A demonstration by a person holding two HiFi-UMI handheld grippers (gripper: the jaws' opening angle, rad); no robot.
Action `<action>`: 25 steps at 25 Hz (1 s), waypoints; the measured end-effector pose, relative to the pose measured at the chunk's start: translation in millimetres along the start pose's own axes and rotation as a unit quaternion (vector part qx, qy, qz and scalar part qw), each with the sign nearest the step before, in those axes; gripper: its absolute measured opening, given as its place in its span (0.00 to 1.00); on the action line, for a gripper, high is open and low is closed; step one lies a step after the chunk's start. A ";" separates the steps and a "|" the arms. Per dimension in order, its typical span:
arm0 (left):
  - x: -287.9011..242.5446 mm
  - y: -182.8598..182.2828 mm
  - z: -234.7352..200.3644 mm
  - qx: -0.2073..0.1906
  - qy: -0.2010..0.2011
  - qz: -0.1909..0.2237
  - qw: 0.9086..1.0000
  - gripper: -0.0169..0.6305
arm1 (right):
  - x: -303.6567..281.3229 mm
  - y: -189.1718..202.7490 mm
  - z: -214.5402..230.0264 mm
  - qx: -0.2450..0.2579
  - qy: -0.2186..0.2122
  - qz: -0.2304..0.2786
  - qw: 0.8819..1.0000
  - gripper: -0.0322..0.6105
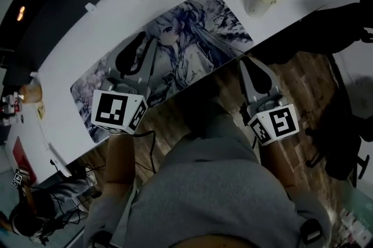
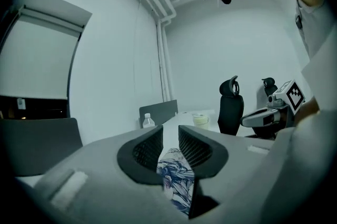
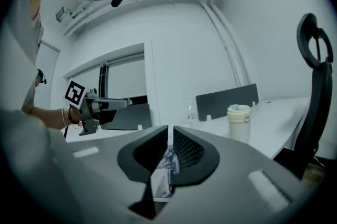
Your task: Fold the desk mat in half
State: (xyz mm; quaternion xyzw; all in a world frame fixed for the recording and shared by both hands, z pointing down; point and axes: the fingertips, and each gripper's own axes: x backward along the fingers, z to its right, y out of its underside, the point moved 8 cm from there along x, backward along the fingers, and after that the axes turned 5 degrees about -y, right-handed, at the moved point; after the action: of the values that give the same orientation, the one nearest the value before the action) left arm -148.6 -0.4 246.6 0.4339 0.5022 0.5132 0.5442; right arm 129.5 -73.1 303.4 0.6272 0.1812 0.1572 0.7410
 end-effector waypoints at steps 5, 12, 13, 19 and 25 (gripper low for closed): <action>-74.1 0.3 -5.7 -0.052 0.066 -0.024 0.996 0.28 | -18.7 14.7 51.6 -0.014 0.042 -0.032 0.999 0.13; -167.4 14.5 -7.1 -0.105 0.162 -0.074 0.978 0.34 | -41.4 34.2 96.4 -0.026 0.074 -0.073 0.994 0.20; -180.8 18.3 -7.0 -0.114 0.173 -0.081 0.975 0.34 | -44.0 37.4 101.7 -0.027 0.078 -0.078 0.994 0.22; -253.0 42.1 -3.3 -0.148 0.239 -0.126 0.951 0.34 | -55.6 63.5 126.8 -0.027 0.095 -0.126 0.987 0.24; -306.0 76.2 4.0 -0.153 0.289 -0.178 0.928 0.34 | -62.6 98.2 147.0 -0.030 0.100 -0.198 0.975 0.27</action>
State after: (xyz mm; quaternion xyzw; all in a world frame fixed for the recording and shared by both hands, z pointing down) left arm -144.5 -297.2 353.3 0.0819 0.6220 0.5815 0.5179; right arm 142.0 -214.0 426.4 0.5373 0.3701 0.0743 0.7542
